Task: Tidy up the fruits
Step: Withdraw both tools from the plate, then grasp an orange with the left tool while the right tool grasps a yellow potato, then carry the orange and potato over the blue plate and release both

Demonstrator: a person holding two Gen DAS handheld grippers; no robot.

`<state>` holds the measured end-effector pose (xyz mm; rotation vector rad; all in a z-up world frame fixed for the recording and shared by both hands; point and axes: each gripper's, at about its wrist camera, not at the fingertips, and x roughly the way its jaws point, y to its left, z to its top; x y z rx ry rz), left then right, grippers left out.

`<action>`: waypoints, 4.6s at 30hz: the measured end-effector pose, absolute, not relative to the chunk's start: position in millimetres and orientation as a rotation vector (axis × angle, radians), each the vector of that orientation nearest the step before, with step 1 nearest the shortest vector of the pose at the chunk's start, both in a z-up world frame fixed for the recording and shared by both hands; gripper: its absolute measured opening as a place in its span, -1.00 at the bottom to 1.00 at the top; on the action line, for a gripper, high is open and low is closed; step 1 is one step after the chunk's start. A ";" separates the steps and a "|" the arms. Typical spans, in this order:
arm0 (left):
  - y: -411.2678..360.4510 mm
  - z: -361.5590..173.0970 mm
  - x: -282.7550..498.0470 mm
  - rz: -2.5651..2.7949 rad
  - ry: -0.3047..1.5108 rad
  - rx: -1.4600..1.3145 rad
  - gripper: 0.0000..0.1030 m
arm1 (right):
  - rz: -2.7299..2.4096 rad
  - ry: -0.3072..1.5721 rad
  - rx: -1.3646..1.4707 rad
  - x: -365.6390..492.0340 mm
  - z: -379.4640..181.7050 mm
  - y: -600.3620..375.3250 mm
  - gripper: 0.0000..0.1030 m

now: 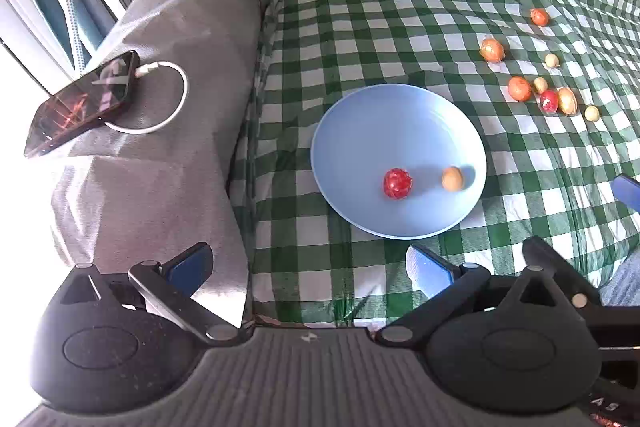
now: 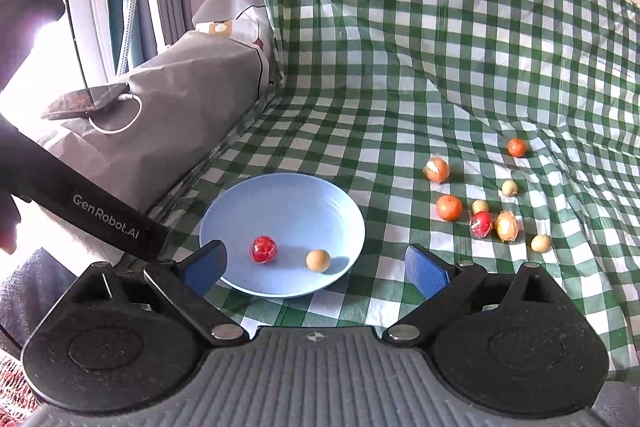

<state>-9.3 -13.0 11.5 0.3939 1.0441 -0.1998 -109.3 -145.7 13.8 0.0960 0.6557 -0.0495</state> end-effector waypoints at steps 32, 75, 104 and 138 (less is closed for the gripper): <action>-120.3 -9.1 16.0 -0.415 1.001 0.458 0.99 | -0.366 0.637 0.237 -113.2 -35.4 -243.5 0.87; -312.2 -134.7 150.0 -0.650 1.161 0.265 0.50 | -0.518 0.682 0.143 -15.4 -163.5 -390.5 -0.41; -119.3 -3.7 9.9 -0.577 0.948 0.341 -0.29 | -0.398 0.560 0.165 -92.0 -56.2 -336.9 -0.41; 29.0 28.1 -43.6 -0.415 0.886 0.132 -0.29 | 0.095 0.600 -0.015 -130.5 17.6 -106.5 -0.41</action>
